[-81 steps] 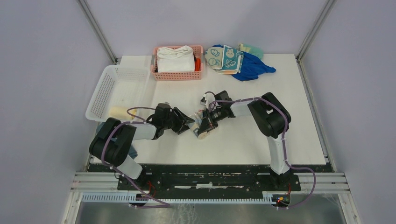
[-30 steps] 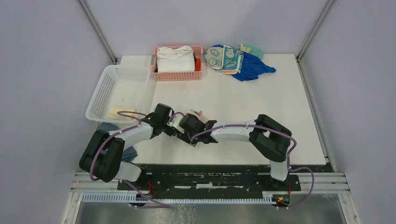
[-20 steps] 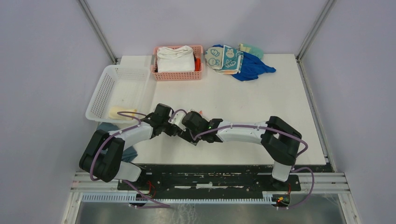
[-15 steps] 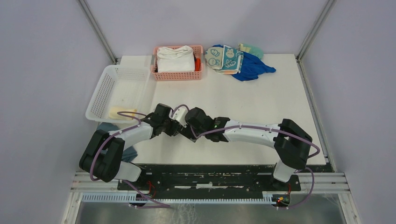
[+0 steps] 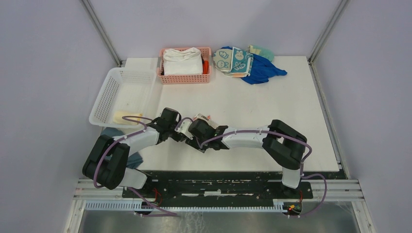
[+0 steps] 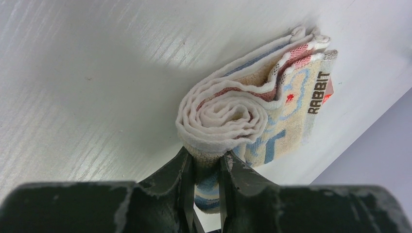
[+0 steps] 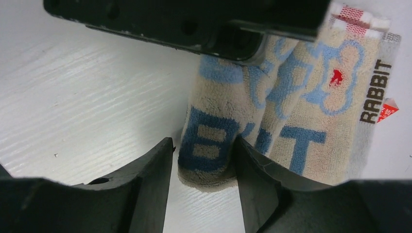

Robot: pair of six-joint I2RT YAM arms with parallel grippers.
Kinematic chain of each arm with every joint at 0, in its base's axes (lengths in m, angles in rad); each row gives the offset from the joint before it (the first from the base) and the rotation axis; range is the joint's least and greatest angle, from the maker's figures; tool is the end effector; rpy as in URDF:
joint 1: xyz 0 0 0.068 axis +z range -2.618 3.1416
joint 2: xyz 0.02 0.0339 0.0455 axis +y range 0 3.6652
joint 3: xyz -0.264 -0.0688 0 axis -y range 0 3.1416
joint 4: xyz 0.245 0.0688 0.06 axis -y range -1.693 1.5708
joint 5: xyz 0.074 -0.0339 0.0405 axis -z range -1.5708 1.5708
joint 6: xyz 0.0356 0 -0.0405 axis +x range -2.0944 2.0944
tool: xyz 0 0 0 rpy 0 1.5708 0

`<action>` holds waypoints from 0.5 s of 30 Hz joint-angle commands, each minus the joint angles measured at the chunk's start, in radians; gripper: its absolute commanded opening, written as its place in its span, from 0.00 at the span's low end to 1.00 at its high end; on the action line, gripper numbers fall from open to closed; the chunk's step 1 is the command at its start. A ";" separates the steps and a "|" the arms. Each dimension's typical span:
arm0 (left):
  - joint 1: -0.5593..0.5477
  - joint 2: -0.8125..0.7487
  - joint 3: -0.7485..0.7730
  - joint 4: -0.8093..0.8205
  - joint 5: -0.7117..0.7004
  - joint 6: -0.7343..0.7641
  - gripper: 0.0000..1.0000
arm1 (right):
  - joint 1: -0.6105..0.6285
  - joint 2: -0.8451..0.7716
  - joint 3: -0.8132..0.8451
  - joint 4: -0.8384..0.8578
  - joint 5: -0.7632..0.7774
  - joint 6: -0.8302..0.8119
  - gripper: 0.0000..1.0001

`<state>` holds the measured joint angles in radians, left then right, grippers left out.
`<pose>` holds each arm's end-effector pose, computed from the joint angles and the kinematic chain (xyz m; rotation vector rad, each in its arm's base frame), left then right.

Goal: Roll the towels
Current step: Roll the towel at the center of the board.

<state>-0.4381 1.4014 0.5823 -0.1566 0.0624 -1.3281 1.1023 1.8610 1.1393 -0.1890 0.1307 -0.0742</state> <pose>0.2237 -0.1072 0.1450 -1.1497 2.4715 -0.6999 0.1785 0.3424 0.1633 -1.3358 2.1033 0.2777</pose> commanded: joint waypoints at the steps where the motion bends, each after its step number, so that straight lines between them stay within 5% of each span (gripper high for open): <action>1: -0.005 0.006 -0.016 -0.022 0.006 -0.037 0.11 | 0.003 0.074 0.017 -0.026 0.005 -0.003 0.57; 10: -0.003 -0.002 -0.040 0.037 0.039 -0.052 0.17 | 0.003 0.192 0.034 -0.088 0.074 -0.003 0.55; 15: 0.020 -0.037 -0.055 0.055 0.050 -0.037 0.28 | -0.007 0.204 0.040 -0.126 0.078 0.007 0.20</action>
<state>-0.4248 1.3987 0.5556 -0.1005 0.0628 -1.3373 1.1072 1.9610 1.2247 -0.1997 0.2462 -0.0906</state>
